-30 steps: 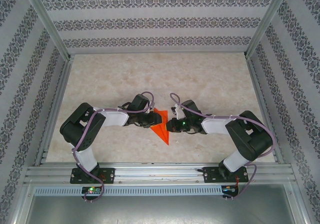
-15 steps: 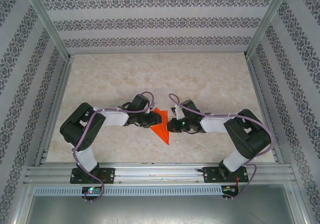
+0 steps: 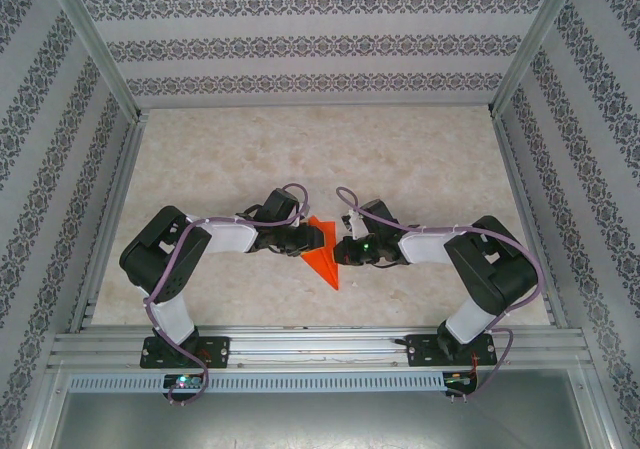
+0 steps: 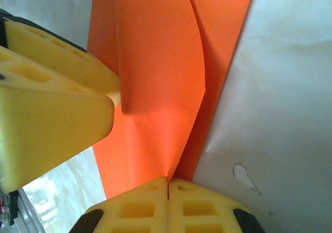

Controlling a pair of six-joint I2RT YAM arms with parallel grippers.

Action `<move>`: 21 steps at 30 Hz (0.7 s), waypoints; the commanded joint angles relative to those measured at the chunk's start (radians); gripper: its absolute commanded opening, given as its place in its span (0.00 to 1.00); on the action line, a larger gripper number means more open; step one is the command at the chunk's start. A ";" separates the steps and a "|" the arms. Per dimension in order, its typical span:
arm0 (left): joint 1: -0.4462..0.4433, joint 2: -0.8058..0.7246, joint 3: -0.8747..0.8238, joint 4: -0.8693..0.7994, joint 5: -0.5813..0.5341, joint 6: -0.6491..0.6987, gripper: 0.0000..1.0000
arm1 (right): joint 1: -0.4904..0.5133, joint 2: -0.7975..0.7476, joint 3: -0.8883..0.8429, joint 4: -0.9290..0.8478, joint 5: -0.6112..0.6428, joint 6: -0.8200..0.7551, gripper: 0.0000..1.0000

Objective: Fold a paper plane with a square sheet of paper (fold left side to right side)
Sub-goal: Fourth fold the wing at the center of the table.

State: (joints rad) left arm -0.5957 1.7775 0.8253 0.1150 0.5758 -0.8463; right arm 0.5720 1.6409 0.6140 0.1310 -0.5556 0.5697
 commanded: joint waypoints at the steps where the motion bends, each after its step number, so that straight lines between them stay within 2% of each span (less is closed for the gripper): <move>1: -0.010 0.004 -0.006 -0.047 -0.032 -0.007 0.40 | 0.009 0.042 0.009 -0.042 0.040 -0.012 0.01; 15: -0.007 -0.135 0.031 -0.120 -0.093 0.038 0.50 | 0.022 0.092 -0.008 -0.060 0.049 0.015 0.00; 18: -0.007 -0.143 0.038 -0.129 -0.079 0.051 0.43 | 0.023 0.092 -0.007 -0.059 0.046 0.015 0.00; 21: -0.007 -0.113 0.047 -0.089 -0.013 0.044 0.29 | 0.025 0.092 -0.006 -0.060 0.046 0.015 0.00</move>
State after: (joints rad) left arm -0.5957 1.6547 0.8497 0.0326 0.5217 -0.8162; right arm 0.5720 1.6581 0.6250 0.1268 -0.5686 0.5781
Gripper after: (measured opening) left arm 0.314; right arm 0.046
